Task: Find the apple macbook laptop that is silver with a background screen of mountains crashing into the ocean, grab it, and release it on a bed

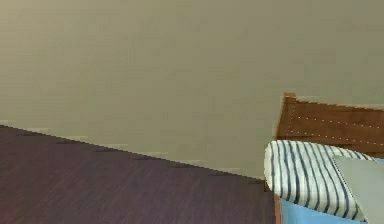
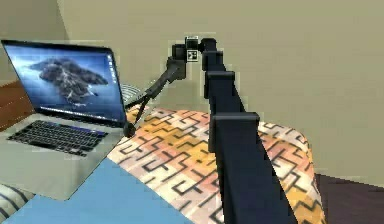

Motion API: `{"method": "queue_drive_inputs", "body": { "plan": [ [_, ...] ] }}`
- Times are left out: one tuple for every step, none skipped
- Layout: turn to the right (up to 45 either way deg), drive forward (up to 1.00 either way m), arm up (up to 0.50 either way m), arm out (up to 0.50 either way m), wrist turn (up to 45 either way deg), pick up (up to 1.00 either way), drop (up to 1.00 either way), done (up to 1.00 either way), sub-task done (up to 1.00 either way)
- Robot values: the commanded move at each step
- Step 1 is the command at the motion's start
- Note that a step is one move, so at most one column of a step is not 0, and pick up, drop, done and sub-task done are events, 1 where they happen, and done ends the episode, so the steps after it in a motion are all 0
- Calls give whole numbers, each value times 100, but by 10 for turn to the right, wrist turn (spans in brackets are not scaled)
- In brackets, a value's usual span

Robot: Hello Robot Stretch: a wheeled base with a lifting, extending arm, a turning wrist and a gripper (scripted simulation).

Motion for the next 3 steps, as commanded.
{"method": "queue_drive_inputs", "body": {
  "plan": [
    [0,0,0,0,450,0,0,0,0],
    [0,0,0,0,300,0,0,0,0],
    [0,0,-24,0,0,0,0,0,0]
  ]
}}
